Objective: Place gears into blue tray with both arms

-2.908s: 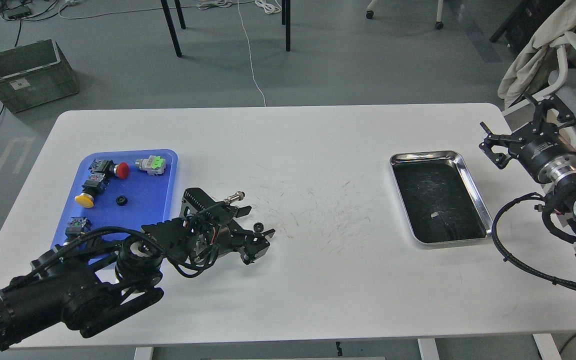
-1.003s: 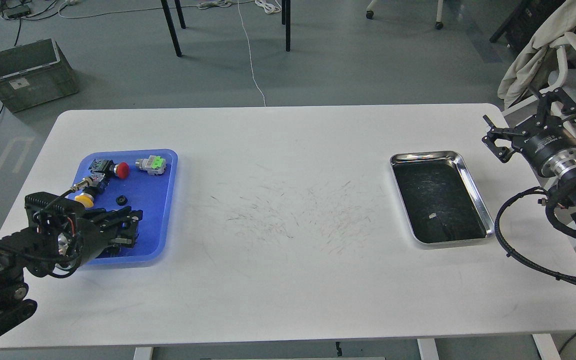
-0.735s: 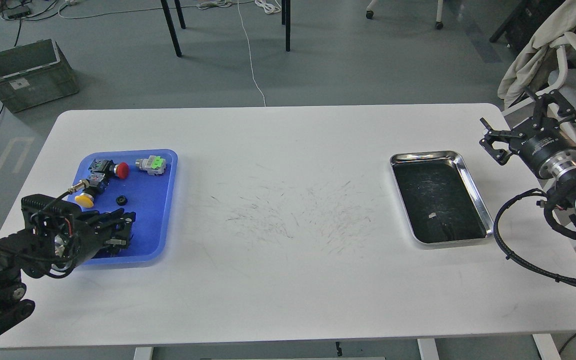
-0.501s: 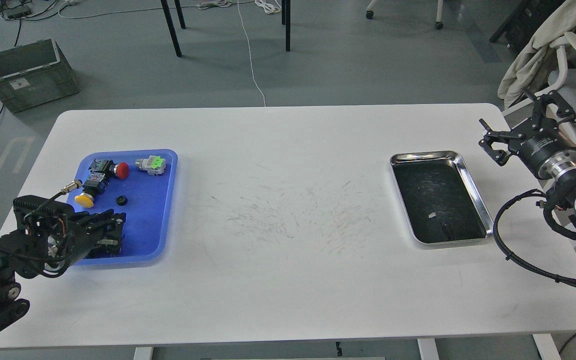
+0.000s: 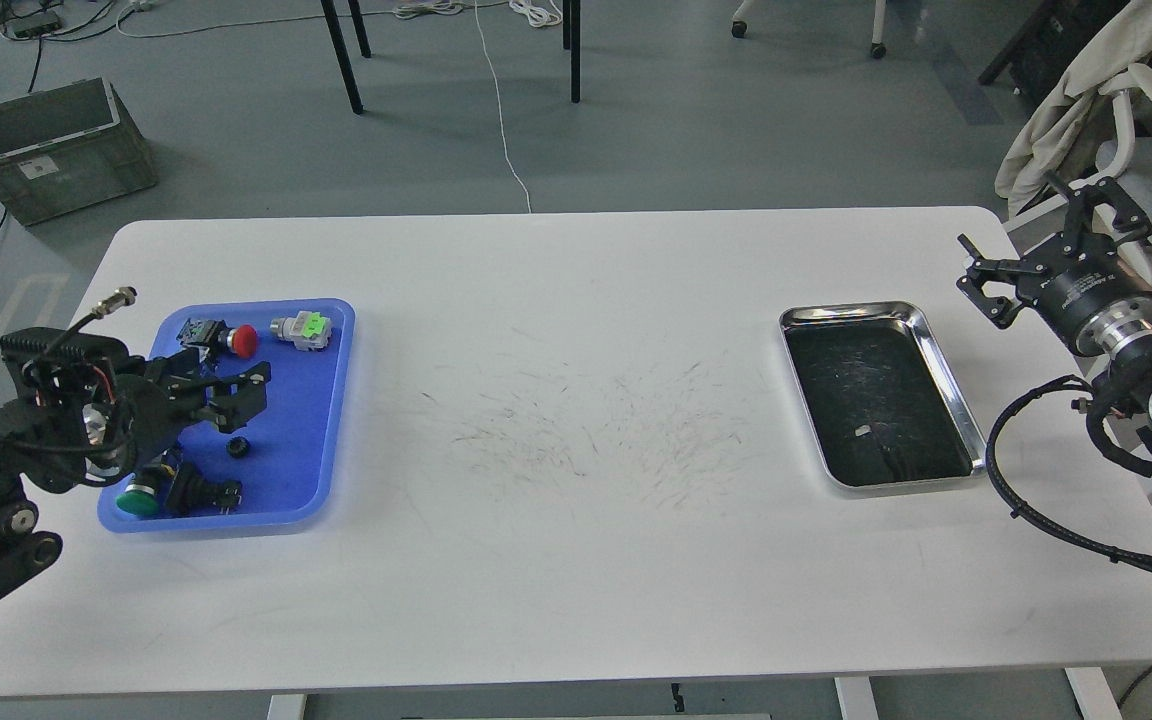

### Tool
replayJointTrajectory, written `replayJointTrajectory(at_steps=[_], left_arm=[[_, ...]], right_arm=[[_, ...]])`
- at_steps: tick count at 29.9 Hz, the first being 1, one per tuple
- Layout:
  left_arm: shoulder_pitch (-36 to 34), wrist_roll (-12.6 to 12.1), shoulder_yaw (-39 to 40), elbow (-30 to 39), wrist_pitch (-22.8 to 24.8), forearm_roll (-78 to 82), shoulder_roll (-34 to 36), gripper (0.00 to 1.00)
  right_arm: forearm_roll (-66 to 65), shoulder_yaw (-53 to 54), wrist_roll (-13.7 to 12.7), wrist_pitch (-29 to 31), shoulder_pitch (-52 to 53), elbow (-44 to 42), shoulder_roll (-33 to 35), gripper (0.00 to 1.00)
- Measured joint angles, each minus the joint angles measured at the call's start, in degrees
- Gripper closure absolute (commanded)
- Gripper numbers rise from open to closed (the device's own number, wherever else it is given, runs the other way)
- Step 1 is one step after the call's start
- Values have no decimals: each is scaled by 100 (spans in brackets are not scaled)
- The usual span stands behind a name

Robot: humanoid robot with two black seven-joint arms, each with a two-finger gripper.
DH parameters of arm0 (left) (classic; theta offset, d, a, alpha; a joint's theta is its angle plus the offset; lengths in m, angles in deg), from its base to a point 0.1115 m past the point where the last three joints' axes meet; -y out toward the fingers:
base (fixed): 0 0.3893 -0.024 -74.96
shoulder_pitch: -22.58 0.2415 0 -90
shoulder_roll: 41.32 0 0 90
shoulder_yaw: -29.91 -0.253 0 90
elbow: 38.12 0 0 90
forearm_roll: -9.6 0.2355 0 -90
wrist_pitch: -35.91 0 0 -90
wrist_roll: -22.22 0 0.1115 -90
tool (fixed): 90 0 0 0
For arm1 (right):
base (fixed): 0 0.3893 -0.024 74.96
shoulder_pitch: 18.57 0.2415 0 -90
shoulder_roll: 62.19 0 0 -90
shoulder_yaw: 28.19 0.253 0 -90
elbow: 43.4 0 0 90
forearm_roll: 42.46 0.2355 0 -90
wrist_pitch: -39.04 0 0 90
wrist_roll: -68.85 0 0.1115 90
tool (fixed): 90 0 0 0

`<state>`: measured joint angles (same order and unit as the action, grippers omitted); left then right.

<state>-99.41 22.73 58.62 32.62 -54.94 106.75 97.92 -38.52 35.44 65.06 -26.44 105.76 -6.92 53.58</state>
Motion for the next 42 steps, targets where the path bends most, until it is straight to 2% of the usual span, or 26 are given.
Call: replayJointTrajectory(at_steps=[6,12,16,21,27,33,42], left_arm=[[-924,-40,394,-276,-20,-1939,-65,2],[-1881,-22,885,-1609,-139,-4064,-850,2],[-2118,15,983,-2301,-86,-5955,-1112,2],[-2294,268,991,-3588,498,-7989,-1925,2],[-2225,774,998,-4978,1489,-8768,-2924,2],[-2062,932,999,-5233,2207,-9456,-3218,2],[-2107,1353,1023,-5238,2505,-9688,-3271,2]], right_arm=[[0,1,-8,-21,199,22,-1,3],[17,31,-25,-477,455,826,0,2],[12,7,-32,-775,708,1036,-49,2],[9,-2,-63,-834,685,1043,-223,2],[39,68,-84,-762,242,1052,-408,1],[348,171,-86,-468,-157,1070,-415,1],[468,180,-16,-315,-250,1077,-431,1]])
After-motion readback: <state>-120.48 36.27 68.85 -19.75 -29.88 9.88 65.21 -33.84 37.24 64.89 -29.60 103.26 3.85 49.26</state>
